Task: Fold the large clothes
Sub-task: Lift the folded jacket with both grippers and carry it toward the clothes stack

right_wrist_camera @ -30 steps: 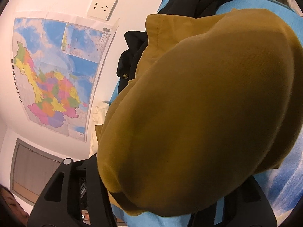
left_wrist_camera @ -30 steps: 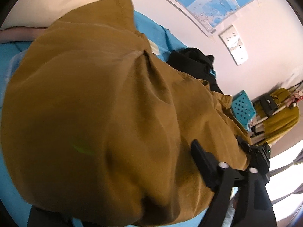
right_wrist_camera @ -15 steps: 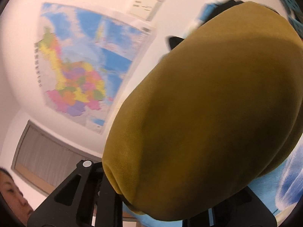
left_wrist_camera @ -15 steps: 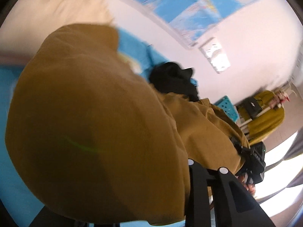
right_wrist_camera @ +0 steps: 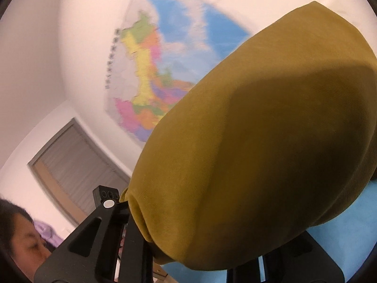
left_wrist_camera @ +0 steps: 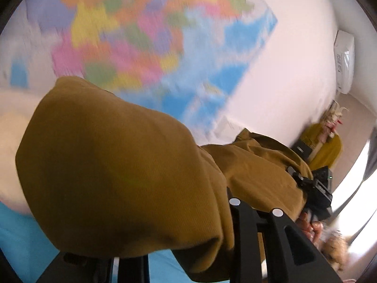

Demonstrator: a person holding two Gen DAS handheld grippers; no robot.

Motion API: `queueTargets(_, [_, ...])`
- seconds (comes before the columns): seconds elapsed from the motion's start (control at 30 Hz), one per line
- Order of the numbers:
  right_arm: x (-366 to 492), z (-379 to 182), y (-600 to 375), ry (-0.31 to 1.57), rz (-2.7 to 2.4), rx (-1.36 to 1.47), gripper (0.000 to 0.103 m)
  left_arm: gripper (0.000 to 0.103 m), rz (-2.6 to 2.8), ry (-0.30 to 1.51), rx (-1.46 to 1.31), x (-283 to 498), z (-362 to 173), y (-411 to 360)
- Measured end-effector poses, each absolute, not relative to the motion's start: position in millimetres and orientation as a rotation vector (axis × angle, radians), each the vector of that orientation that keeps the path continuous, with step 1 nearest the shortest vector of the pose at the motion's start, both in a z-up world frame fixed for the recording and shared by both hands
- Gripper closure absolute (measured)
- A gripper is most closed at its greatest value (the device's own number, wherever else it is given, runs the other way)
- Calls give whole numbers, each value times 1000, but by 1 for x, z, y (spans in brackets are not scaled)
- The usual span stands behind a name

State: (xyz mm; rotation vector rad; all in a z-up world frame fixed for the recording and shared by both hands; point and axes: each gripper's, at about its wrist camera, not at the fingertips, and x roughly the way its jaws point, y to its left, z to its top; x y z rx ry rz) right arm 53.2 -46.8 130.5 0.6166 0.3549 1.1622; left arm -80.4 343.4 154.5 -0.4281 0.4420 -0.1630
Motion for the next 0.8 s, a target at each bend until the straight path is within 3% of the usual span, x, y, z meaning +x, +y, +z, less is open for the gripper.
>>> queueTargets(0.23, [112, 168, 92, 326, 1287, 576, 84, 77, 100, 326, -364, -67, 196, 451])
queueTargets(0.4, [139, 149, 203, 361, 1359, 520, 84, 77, 303, 274, -355, -56, 184, 535])
queueTargets(0.5, [149, 94, 261, 497, 1384, 484, 84, 75, 401, 259, -361, -61, 144, 586])
queueTargets(0.6, [163, 18, 308, 761, 1336, 425, 84, 74, 478, 374, -458, -58, 66, 640])
queueTargets(0.7, [170, -28, 319, 886, 1318, 436, 77, 69, 535, 492, -569, -58, -8, 672])
queueTargets(0.8, [167, -26, 306, 894, 1320, 437, 53, 61, 506, 461, -632, -70, -25, 680])
